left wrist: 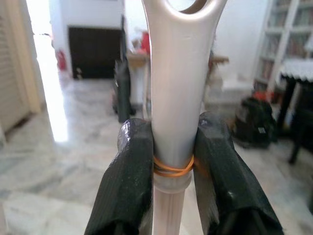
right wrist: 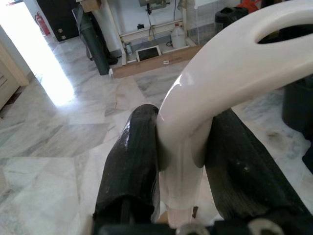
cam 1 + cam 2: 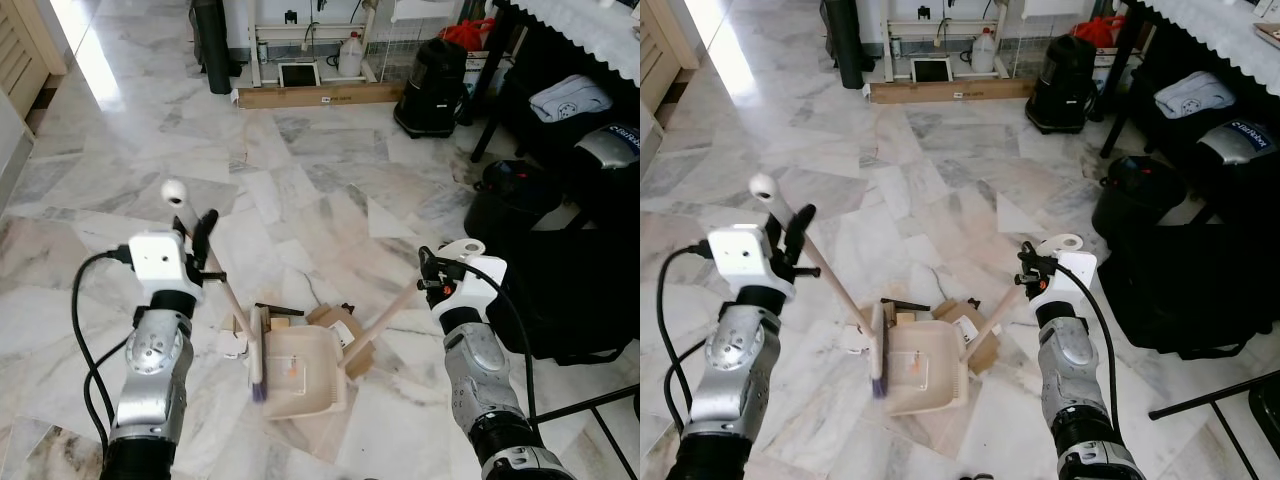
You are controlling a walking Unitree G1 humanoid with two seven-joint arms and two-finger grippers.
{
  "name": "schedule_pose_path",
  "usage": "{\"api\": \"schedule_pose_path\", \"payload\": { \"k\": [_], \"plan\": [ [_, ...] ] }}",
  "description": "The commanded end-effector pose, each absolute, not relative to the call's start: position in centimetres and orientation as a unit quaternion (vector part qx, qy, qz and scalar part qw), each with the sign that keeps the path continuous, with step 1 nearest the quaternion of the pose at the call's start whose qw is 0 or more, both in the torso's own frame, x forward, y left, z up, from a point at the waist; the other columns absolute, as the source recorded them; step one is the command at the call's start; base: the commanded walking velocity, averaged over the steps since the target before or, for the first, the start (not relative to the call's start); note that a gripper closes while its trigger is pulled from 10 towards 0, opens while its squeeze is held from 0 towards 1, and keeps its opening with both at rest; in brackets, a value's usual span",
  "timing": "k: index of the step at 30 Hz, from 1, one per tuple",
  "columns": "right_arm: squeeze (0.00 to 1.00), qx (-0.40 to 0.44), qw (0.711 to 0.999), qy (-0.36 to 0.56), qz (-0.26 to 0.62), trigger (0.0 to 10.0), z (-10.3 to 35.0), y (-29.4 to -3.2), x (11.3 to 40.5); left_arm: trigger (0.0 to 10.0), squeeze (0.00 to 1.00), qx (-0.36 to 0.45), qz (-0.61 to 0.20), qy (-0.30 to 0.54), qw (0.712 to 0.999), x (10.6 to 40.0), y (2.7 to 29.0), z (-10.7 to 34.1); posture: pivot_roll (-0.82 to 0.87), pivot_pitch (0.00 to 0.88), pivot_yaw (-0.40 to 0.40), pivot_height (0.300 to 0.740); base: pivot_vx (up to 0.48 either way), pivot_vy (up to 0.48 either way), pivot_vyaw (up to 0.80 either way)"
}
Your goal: Sweep floor
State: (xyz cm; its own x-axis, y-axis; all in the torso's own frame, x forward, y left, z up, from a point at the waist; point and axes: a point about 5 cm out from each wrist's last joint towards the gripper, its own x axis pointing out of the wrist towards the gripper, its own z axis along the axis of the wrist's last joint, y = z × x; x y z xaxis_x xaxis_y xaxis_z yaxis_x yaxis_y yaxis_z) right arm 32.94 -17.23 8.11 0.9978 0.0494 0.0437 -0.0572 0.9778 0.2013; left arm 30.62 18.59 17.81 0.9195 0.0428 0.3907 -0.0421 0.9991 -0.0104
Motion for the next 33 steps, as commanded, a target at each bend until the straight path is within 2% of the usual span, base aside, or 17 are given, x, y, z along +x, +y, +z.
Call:
{"api": "schedule_pose_path", "payload": {
  "k": [1, 9, 15, 22, 25, 33],
  "plan": [
    [0.0, 0.109, 0.993, -0.033, 0.027, 10.0, 8.6, -17.3, 32.9, 10.0, 0.0, -0.009, 0.032, -0.266, 0.963, 30.6, 18.7, 21.1, 0.04, 0.069, -0.054, 0.74, 0.0, 0.0, 0.0],
    [0.0, 0.108, 0.993, -0.031, 0.029, 10.0, 8.5, -17.3, 32.8, 10.0, 0.0, 0.006, 0.04, -0.294, 0.955, 30.6, 19.0, 22.8, 0.04, 0.073, -0.054, 0.74, 0.0, 0.0, 0.0],
    [0.0, 0.108, 0.993, -0.032, 0.024, 10.0, 8.6, -17.4, 32.9, 10.0, 0.0, 0.145, -0.024, -0.25, 0.957, 30.2, 18.0, 19.7, 0.04, 0.082, -0.055, 0.74, 0.0, 0.0, 0.0],
    [0.0, 0.106, 0.994, -0.033, 0.019, 10.0, 8.7, -17.6, 32.9, 10.0, 0.0, 0.14, -0.037, -0.204, 0.968, 29.8, 17.7, 17.1, 0.04, 0.088, -0.055, 0.74, 0.0, 0.0, 0.0],
    [0.0, 0.107, 0.993, -0.038, 0.014, 10.0, 8.9, -17.7, 33.0, 10.0, 0.0, 0.148, -0.065, -0.178, 0.971, 29.6, 17.1, 15.8, 0.04, 0.091, -0.054, 0.74, 0.0, 0.0, 0.0],
    [0.0, 0.108, 0.993, -0.042, 0.01, 10.0, 9.2, -17.8, 33.2, 10.0, 0.0, 0.099, -0.094, -0.153, 0.979, 29.4, 16.0, 14.7, 0.04, 0.094, -0.053, 0.74, 0.0, 0.0, 0.0]
  ]
}}
